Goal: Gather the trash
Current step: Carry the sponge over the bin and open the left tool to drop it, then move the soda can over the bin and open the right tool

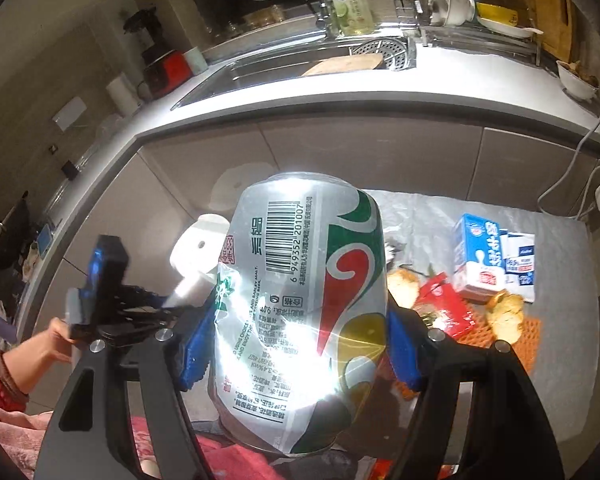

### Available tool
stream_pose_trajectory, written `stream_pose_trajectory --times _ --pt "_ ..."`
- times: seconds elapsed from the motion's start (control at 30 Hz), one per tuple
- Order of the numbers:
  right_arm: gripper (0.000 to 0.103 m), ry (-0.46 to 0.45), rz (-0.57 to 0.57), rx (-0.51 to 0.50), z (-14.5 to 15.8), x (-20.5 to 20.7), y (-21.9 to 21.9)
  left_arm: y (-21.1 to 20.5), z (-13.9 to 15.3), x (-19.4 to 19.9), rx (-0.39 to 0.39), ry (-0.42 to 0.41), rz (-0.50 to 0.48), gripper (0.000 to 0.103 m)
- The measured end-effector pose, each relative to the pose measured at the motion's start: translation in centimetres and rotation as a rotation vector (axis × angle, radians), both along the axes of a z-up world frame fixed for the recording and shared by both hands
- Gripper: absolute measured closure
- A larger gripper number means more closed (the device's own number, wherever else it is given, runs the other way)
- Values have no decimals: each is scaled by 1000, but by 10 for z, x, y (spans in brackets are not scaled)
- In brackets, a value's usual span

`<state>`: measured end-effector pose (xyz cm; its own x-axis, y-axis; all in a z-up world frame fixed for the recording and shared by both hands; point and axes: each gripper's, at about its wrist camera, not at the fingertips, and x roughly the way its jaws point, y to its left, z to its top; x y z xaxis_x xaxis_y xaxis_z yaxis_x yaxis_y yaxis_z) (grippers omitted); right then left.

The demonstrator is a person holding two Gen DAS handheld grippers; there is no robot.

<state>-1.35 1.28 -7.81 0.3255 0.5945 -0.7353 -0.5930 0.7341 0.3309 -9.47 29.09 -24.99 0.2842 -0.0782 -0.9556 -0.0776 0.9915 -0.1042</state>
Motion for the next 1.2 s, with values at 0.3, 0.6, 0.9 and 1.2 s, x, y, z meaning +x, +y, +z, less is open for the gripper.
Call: stream_pose_trajectory --times 0.3,0.6,0.9,1.2 --pt "31 -22 11 -94 17 -47 77 34 -101 15 17 133 -58 78" --pt "31 -1 26 -158 7 -59 106 35 -96 26 3 92 -119 29" --pt "31 26 68 -155 -29 -48 134 40 4 -4 15 -59 -88 19" --pt "31 90 228 -183 -114 -38 203 63 115 -68 109 -213 62 8"
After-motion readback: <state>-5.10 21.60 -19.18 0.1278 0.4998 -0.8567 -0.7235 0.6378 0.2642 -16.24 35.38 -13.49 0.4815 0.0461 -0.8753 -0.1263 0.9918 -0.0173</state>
